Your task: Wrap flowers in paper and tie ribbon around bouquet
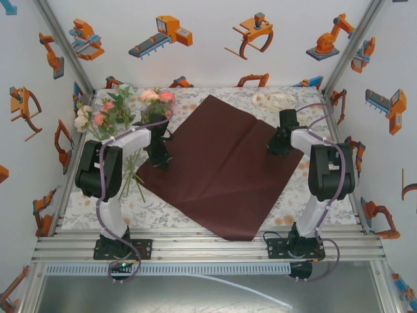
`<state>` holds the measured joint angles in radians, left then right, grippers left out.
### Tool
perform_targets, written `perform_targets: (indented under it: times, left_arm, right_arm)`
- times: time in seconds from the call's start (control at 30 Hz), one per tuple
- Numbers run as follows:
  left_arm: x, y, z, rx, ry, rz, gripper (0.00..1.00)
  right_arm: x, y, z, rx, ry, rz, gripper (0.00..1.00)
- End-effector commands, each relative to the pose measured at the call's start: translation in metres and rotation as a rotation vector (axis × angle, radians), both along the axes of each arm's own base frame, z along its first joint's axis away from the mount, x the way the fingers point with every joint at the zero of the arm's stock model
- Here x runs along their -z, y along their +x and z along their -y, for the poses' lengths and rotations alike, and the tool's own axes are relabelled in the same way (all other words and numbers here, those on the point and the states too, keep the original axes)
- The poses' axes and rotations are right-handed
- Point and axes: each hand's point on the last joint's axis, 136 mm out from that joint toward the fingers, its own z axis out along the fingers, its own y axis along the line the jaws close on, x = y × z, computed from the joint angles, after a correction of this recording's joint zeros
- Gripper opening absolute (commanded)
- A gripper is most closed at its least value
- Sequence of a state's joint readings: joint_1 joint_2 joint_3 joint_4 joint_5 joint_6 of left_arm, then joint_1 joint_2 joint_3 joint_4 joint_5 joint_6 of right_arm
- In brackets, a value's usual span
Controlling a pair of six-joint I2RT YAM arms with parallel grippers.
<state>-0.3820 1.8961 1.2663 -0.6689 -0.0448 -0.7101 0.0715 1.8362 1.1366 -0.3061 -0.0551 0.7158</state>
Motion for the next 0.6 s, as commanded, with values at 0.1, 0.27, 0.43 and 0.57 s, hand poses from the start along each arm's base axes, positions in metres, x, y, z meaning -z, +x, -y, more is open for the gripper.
perform_targets:
  times: [0.1, 0.27, 0.43, 0.57]
  left_arm:
    - [0.016, 0.028, 0.013, -0.001, -0.055, 0.001, 0.00]
    - [0.023, 0.057, 0.028, 0.041, -0.083, 0.016, 0.00]
    - [0.016, 0.078, 0.031, 0.057, -0.081, 0.037, 0.00]
    - [0.014, 0.079, 0.025, 0.056, -0.076, 0.040, 0.00]
  right_arm:
    - [0.003, -0.008, 0.032, 0.107, -0.044, -0.044, 0.00]
    - [0.006, -0.023, 0.046, 0.137, -0.053, -0.062, 0.00]
    - [0.007, -0.025, 0.041, 0.081, -0.017, -0.057, 0.00]
    - [0.006, -0.023, 0.032, 0.065, 0.033, -0.054, 0.00]
